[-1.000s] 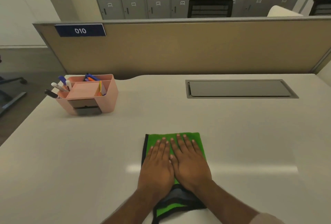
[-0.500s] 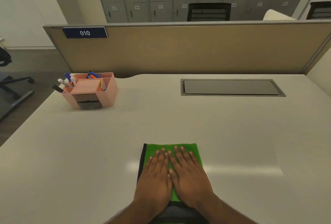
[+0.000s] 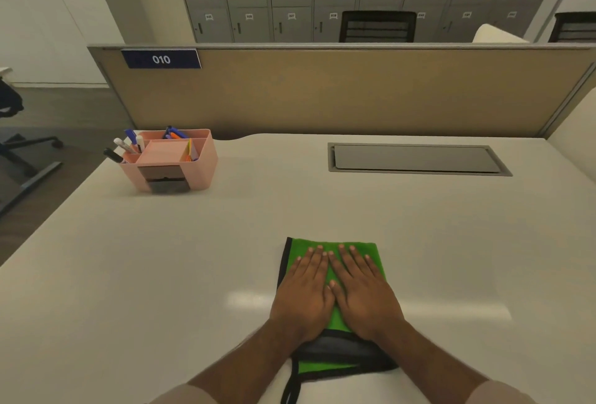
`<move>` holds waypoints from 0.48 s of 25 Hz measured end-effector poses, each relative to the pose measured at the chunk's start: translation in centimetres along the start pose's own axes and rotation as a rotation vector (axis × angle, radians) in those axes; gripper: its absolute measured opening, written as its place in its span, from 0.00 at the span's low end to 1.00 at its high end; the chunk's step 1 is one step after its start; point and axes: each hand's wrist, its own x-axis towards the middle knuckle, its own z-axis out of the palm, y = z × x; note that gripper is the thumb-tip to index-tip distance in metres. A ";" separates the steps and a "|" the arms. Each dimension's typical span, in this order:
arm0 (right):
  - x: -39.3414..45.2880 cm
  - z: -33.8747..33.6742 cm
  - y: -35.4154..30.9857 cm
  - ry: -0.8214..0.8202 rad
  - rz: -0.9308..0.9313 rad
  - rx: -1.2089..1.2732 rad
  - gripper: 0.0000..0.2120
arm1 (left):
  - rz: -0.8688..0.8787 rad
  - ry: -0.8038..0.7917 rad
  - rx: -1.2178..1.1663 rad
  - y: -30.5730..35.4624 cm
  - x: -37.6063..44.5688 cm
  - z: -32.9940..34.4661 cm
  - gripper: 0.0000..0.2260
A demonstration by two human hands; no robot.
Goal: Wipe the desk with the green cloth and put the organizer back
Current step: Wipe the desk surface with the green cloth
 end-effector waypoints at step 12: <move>2.8 -2.1 -0.4 -0.045 0.087 0.036 0.32 | 0.041 0.030 -0.061 -2.7 0.6 -1.5 0.29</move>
